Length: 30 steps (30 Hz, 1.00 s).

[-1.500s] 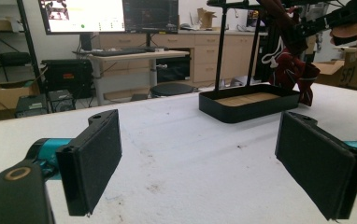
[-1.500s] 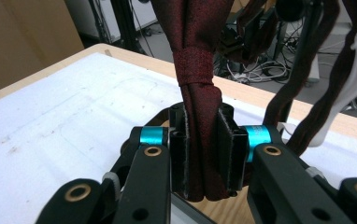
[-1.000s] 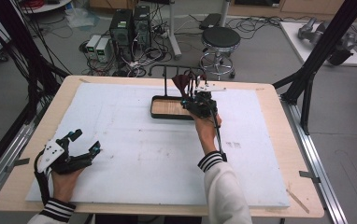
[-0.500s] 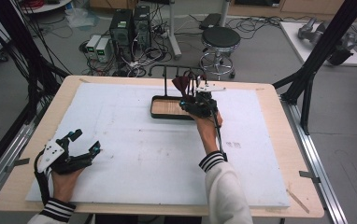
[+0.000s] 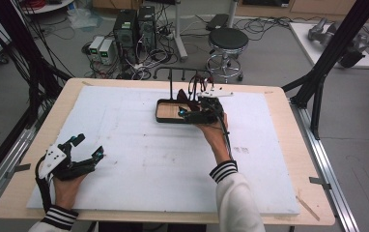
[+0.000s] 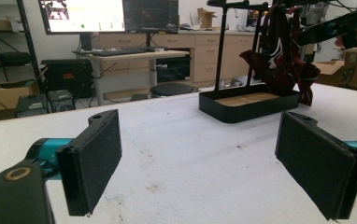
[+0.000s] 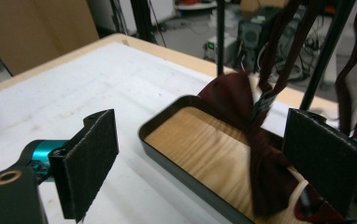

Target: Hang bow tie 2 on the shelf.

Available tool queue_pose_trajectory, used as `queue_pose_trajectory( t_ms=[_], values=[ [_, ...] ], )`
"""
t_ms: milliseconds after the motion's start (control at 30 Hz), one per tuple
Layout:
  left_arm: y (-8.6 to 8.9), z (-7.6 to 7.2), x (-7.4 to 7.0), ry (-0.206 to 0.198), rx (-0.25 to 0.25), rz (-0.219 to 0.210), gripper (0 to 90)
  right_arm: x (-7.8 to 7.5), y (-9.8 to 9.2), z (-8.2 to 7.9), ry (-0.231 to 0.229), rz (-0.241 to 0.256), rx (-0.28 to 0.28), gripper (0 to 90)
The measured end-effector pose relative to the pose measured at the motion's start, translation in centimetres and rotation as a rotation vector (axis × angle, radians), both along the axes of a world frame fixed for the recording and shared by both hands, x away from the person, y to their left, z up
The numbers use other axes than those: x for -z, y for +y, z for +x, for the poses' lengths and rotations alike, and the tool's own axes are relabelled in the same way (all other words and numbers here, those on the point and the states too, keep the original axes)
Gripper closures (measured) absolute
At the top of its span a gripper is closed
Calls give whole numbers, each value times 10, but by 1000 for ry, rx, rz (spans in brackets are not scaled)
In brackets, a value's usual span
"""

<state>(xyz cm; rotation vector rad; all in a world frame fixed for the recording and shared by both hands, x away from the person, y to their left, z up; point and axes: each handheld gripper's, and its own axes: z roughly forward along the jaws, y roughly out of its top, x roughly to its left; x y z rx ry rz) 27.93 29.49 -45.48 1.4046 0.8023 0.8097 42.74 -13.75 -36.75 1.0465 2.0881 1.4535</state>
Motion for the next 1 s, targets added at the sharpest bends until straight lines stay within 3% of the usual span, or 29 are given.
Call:
queue_pose_trajectory(
  t_ms=[133,200,467,800,867,1000],
  values=[
    [0,0,0,0,0,1,150,-8,-8,-17,-29,11,-17,100],
    [-1,0,0,0,0,3,150,-13,-16,-26,-54,23,-17,41],
    [-1,0,0,0,-3,9,150,-14,-60,-71,-125,79,53,20],
    [-1,0,0,-1,-2,9,150,19,-108,-128,-209,60,104,4],
    [-1,0,0,0,-2,11,150,28,-113,-136,-248,41,114,4],
    [-1,0,0,0,-1,10,150,47,-123,-149,-292,48,153,5]
  ],
)
